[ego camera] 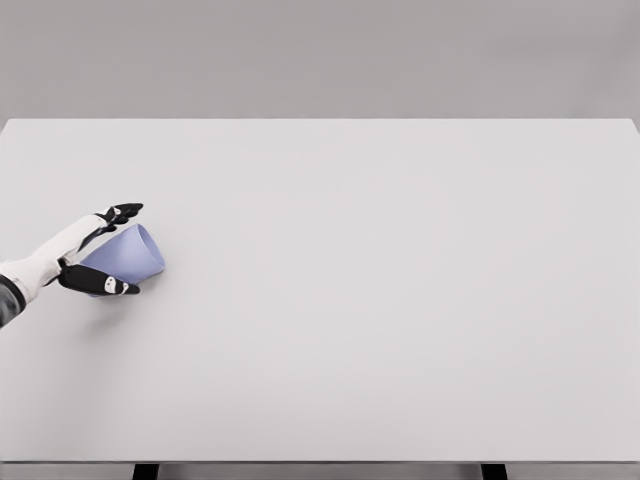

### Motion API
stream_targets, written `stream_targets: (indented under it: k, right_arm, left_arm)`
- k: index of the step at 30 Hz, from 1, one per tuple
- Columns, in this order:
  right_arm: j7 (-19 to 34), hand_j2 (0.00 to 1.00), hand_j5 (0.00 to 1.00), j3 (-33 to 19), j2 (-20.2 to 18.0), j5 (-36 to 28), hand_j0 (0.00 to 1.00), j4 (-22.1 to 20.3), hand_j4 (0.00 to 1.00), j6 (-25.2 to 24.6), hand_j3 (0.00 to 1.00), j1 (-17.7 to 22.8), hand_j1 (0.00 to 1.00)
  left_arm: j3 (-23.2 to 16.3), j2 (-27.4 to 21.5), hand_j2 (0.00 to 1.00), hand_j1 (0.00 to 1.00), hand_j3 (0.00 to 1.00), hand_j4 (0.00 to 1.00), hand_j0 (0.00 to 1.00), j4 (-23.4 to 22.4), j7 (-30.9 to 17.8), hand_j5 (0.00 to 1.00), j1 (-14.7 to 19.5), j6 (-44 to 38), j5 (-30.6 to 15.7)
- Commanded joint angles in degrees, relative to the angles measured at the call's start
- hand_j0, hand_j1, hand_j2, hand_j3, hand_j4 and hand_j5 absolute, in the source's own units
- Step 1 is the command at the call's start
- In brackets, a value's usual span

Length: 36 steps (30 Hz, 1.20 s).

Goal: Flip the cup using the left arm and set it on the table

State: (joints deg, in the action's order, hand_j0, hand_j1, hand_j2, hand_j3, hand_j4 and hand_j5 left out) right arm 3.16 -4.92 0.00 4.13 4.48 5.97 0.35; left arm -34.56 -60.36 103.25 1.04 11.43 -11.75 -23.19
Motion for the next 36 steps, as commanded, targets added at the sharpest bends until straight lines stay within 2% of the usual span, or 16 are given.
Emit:
stream_targets:
  k: [1, 20, 23, 29, 30, 36]
  right_arm:
    - [0.01, 1.00, 1.00, 0.00, 0.00, 0.00, 1.00, 0.00, 1.00, 0.00, 1.00, 0.00, 1.00]
    - [0.01, 1.00, 1.00, 0.00, 0.00, 0.00, 1.00, 0.00, 1.00, 0.00, 1.00, 0.00, 1.00]
    - [0.01, 1.00, 1.00, 0.00, 0.00, 0.00, 1.00, 0.00, 1.00, 0.00, 1.00, 0.00, 1.00]
    - [0.01, 1.00, 1.00, 0.00, 0.00, 0.00, 1.00, 0.00, 1.00, 0.00, 1.00, 0.00, 1.00]
    - [0.01, 1.00, 1.00, 0.00, 0.00, 0.00, 1.00, 0.00, 1.00, 0.00, 1.00, 0.00, 1.00]
    - [0.01, 1.00, 1.00, 0.00, 0.00, 0.00, 1.00, 0.00, 1.00, 0.00, 1.00, 0.00, 1.00]
  left_arm:
    - [0.02, 0.16, 1.00, 1.00, 1.00, 1.00, 1.00, 0.02, 0.01, 1.00, 0.00, -0.03, 0.17]
    - [-0.50, 0.86, 1.00, 1.00, 1.00, 1.00, 1.00, -0.07, 0.01, 1.00, -0.18, -2.31, 0.61]
    - [-0.50, 0.86, 0.93, 0.93, 0.93, 0.93, 0.93, -0.07, 0.01, 0.93, -0.18, -2.31, 0.61]
    - [-0.33, 0.77, 0.85, 0.85, 0.85, 0.85, 0.85, -0.07, 0.01, 0.85, -0.09, -2.14, 0.52]
    - [-0.15, 0.69, 0.78, 0.78, 0.78, 0.78, 0.78, -0.07, 0.01, 0.78, -0.09, -1.78, 0.52]
    - [0.11, 0.60, 0.77, 0.77, 0.77, 0.77, 0.77, -0.07, 0.01, 0.77, 0.26, -1.43, 0.52]
